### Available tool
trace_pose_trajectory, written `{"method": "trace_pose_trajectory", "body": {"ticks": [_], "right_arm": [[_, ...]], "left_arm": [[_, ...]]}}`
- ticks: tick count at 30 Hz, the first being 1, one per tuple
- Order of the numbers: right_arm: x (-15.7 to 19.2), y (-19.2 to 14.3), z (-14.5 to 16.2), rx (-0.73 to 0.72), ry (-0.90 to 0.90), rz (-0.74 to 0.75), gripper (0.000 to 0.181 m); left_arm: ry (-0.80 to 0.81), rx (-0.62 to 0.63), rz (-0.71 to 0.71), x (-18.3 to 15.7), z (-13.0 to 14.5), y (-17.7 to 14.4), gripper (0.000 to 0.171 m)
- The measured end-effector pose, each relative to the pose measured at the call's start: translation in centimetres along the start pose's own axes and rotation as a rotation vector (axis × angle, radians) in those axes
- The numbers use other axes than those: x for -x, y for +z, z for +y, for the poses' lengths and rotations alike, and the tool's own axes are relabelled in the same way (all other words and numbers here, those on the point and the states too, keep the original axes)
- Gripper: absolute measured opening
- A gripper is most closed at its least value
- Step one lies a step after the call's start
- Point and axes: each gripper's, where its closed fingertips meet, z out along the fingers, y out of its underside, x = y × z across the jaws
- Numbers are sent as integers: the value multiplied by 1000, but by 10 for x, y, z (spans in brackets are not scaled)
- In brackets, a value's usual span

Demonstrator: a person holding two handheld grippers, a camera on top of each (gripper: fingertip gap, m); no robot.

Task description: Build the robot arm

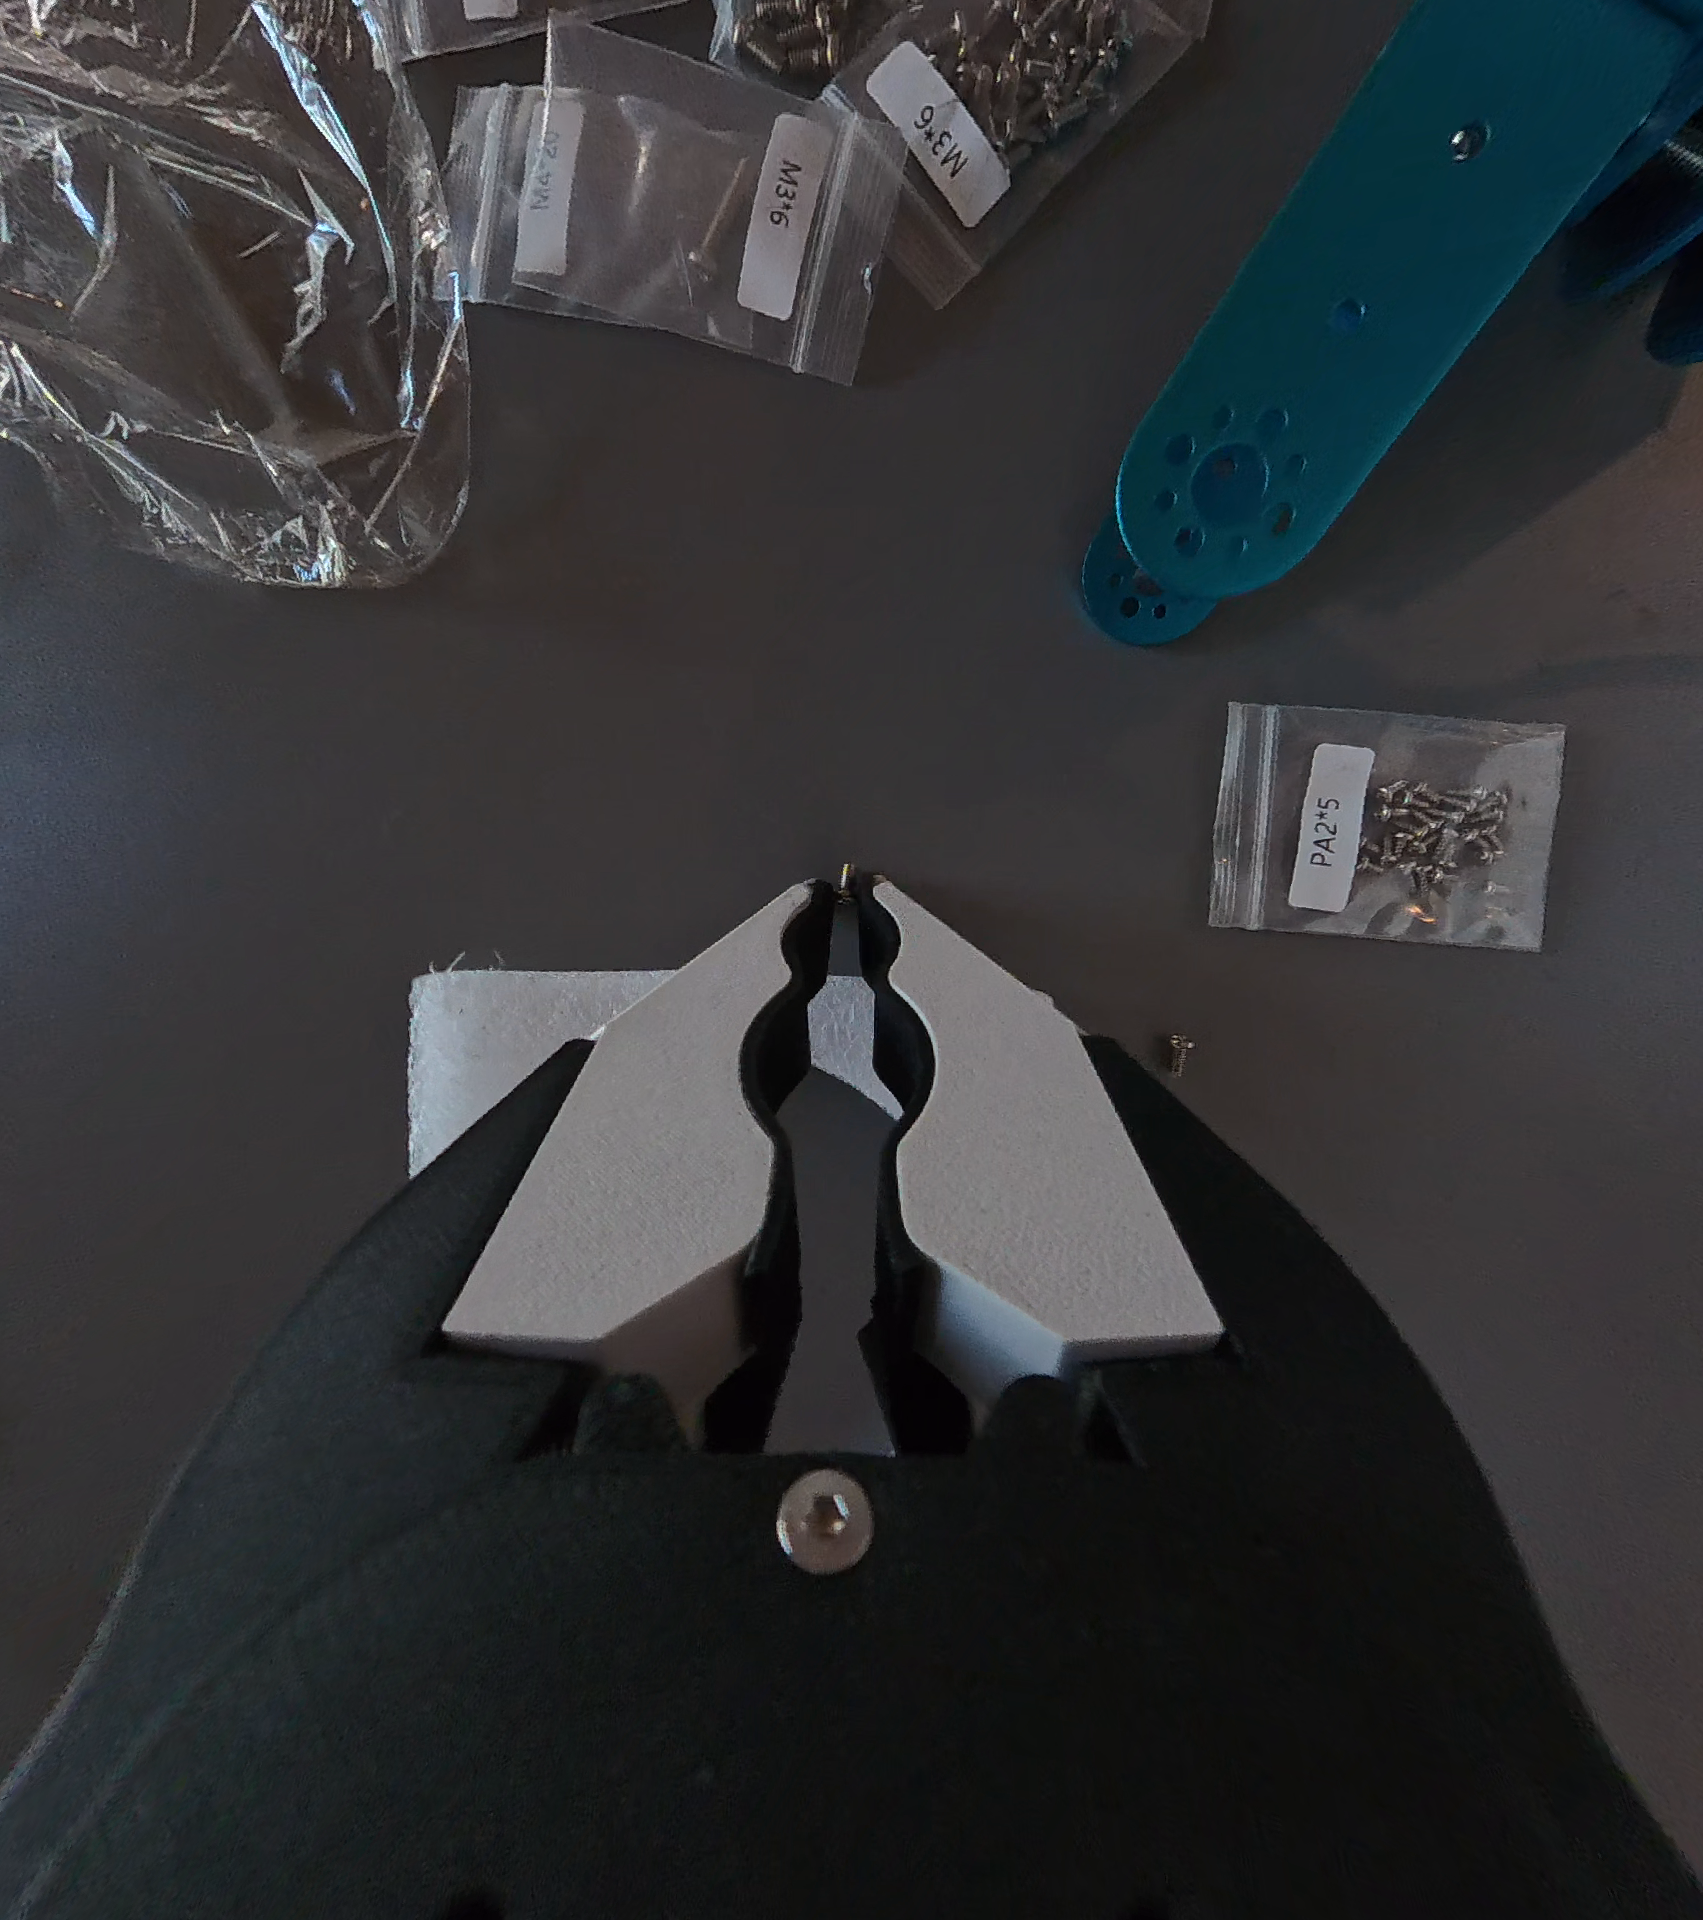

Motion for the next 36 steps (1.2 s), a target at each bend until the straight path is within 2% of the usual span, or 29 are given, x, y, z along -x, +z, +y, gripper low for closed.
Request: {"method": "trace_pose_trajectory", "body": {"ticks": [3,5,9,11,12,14,19,25,28,31,36], "right_arm": [[-20,1,14,49,43,91,40],[-40,-2,20,85,74,210,40],[-108,-38,44,249,170,662,38],[-138,-70,60,418,163,916,36],[-147,-83,67,517,143,1005,37],[-157,-94,74,637,96,1087,38],[-150,-86,81,743,32,1105,40],[-128,-67,79,737,24,1070,40],[-117,-50,78,709,12,1004,40],[-97,-18,54,525,22,837,40],[-42,14,-34,49,-166,513,42]], "left_arm": [[-3,-3,-4,0,1,-1,3],[0,-2,-23,2,2,-1,3],[-19,-43,-23,2,-8,-11,3],[-36,-75,-10,-1,-18,-20,3],[-42,-91,-3,-3,-23,-24,3],[-53,-112,8,-8,-33,-32,3],[-41,-152,71,-26,-53,-52,3],[-30,-201,208,-50,-73,-77,3],[-75,-278,285,-60,-91,-87,3],[-181,-397,388,-65,-119,-94,3],[-422,-613,586,-66,-170,-94,3]]}}
